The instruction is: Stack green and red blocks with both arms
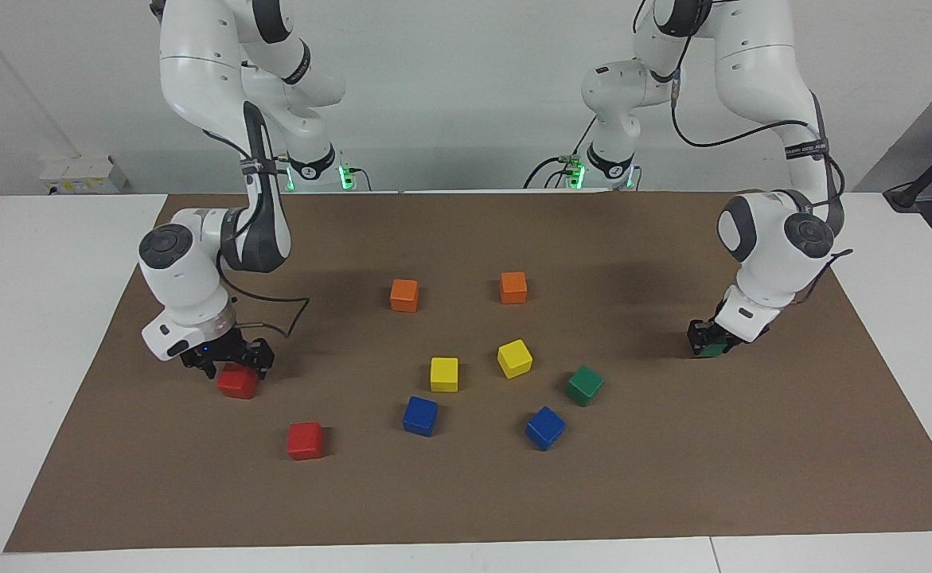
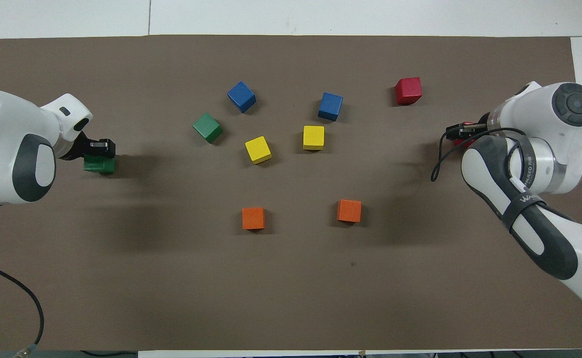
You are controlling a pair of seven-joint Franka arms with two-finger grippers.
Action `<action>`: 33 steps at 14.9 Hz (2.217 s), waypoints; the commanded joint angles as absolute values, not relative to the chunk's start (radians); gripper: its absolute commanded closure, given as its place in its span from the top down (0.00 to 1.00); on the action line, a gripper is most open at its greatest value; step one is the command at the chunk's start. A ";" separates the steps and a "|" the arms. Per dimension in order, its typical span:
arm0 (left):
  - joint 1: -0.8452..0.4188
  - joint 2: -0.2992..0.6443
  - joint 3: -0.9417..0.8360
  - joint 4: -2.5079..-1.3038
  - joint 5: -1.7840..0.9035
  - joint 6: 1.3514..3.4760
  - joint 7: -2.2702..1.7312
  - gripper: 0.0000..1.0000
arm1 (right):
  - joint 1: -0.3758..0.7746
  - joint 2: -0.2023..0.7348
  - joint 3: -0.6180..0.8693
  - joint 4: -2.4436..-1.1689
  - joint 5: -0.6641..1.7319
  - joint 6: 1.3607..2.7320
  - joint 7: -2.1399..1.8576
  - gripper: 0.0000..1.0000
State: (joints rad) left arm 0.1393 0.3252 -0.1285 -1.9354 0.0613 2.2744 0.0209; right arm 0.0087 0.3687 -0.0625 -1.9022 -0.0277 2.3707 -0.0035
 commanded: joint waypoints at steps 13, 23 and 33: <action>0.030 0.437 -0.126 -1.550 0.008 2.004 -0.261 1.00 | 0.160 0.764 -0.045 -1.145 -0.035 1.933 0.149 1.00; -0.196 0.502 -0.124 -1.526 0.100 2.085 -0.889 1.00 | 0.164 0.814 -0.043 -1.134 -0.072 1.994 0.080 1.00; -0.252 0.558 -0.124 -1.529 0.121 2.181 -1.117 1.00 | 0.130 0.856 0.012 -1.126 -0.064 2.088 0.022 0.96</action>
